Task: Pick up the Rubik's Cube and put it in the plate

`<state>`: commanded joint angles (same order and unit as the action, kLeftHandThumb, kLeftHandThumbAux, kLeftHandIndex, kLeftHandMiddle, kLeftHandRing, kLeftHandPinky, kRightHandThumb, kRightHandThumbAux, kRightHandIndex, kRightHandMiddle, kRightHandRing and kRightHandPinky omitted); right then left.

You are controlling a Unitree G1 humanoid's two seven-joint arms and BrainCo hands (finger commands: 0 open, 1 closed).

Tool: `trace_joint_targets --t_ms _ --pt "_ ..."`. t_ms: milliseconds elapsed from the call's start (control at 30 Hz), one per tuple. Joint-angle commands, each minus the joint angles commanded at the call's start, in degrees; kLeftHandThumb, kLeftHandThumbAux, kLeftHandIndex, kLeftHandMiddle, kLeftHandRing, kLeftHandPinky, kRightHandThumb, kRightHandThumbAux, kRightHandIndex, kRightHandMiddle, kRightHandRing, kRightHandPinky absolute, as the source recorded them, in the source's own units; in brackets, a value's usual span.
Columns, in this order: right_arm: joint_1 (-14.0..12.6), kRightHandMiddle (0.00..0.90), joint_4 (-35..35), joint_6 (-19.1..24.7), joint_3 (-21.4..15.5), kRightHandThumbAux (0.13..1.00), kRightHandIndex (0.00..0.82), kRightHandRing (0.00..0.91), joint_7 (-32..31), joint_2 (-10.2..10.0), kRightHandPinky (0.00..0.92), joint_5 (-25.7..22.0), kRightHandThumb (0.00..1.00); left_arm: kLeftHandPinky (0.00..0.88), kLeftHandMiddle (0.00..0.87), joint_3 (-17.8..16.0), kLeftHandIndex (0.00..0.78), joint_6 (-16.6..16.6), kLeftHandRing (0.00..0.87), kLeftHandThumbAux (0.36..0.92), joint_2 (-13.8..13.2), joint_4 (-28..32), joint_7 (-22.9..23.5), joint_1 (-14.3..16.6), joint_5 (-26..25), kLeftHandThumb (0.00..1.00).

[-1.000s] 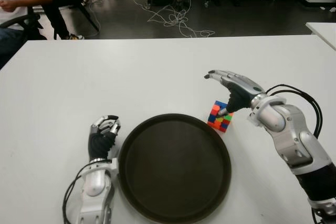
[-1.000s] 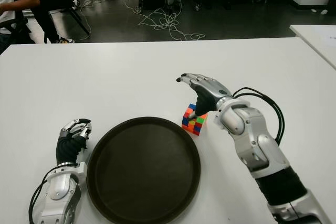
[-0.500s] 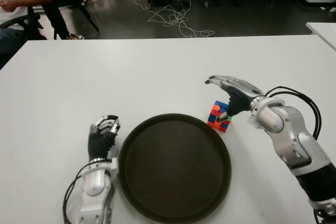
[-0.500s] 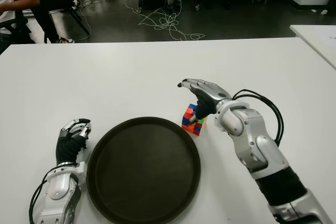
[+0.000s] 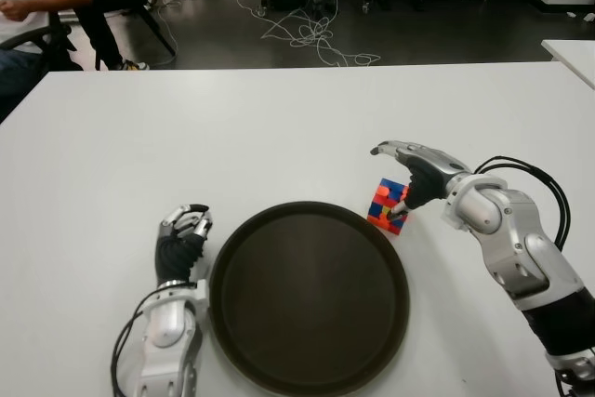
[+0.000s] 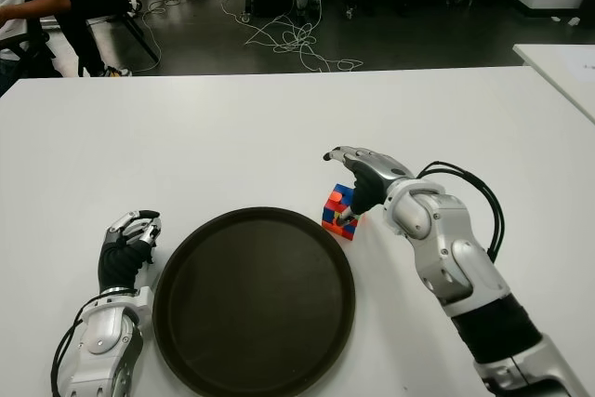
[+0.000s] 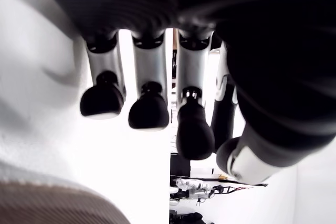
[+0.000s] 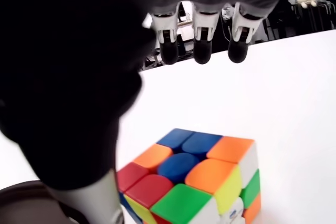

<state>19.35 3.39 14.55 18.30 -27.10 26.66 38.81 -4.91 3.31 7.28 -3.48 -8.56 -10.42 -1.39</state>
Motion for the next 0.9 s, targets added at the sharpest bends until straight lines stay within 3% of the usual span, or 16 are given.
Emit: trace_joint_targets --t_ms 467,900 --pt "-0.4 0.048 -2.01 -0.03 -0.33 0.909 0.038 0.084 2.06 -1.46 0.104 -0.71 0.0 0.82 0.789 -0.34 0.444 -0.15 0.819 0.705 -0.7 -0.57 0.95 0.17 -0.54 0.712" --pt "-0.12 0.034 -3.29 1.54 0.24 0.832 0.0 0.076 2.08 -2.19 0.093 -0.36 0.0 0.815 0.784 -0.39 0.444 1.35 0.814 0.705 -0.74 -1.34 1.05 0.26 -0.06 0.712"
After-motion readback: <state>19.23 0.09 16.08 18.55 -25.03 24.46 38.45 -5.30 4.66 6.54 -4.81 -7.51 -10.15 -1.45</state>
